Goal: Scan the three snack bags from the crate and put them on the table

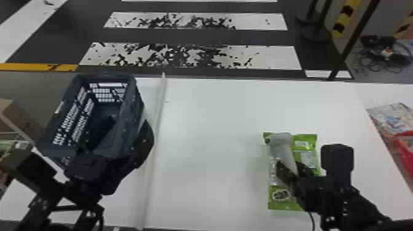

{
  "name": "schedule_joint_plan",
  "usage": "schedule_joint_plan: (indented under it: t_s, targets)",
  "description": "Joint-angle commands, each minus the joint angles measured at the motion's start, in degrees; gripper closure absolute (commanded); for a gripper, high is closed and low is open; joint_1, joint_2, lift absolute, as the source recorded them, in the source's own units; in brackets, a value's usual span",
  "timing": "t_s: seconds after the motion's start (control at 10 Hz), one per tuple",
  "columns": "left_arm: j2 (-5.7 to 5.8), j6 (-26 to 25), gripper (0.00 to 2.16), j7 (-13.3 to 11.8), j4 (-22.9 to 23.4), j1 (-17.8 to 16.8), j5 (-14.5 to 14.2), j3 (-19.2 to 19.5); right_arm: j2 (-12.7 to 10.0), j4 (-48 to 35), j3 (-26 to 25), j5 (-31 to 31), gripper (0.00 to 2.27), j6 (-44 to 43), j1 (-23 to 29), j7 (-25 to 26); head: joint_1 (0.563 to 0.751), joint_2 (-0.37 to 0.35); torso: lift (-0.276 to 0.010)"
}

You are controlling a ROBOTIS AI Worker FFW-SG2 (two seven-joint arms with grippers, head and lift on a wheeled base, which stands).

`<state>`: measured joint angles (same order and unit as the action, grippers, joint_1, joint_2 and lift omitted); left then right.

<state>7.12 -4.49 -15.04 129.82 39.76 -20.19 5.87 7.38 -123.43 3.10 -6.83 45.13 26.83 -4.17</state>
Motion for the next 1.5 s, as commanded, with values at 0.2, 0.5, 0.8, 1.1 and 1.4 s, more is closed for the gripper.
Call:
schedule_joint_plan:
  t_s: [0.2,0.5,0.8,1.1,1.4]
  targets:
    - [-0.09,1.0,0.03,-0.2,0.0,0.6,-0.6,0.6,0.0,2.3,0.1,0.2,1.96,-0.2,-1.1,0.2,0.695,0.042,-0.094]
    - [-0.09,1.0,0.03,-0.1,0.2,0.6,-0.6,0.5,0.3,-4.1,-0.9,-1.6,1.96,-0.2,1.8,-0.1,0.695,0.044,-0.094]
    - [-0.09,1.0,0.03,-0.1,0.3,0.4,-0.6,0.4,0.4,-9.6,-6.9,-6.5,1.96,1.1,4.1,-1.5,0.695,0.041,-0.094]
    - [-0.09,0.8,0.03,-0.2,0.3,0.3,-0.6,0.3,0.4,-6.0,-16.2,-11.1,1.96,-0.2,4.1,-3.3,0.695,-0.026,-0.094]
    - [-0.09,0.8,0.03,-0.1,0.3,0.3,-0.6,0.2,0.6,3.2,-24.1,-12.9,1.95,-4.9,1.9,-7.5,0.695,-0.129,-0.094]
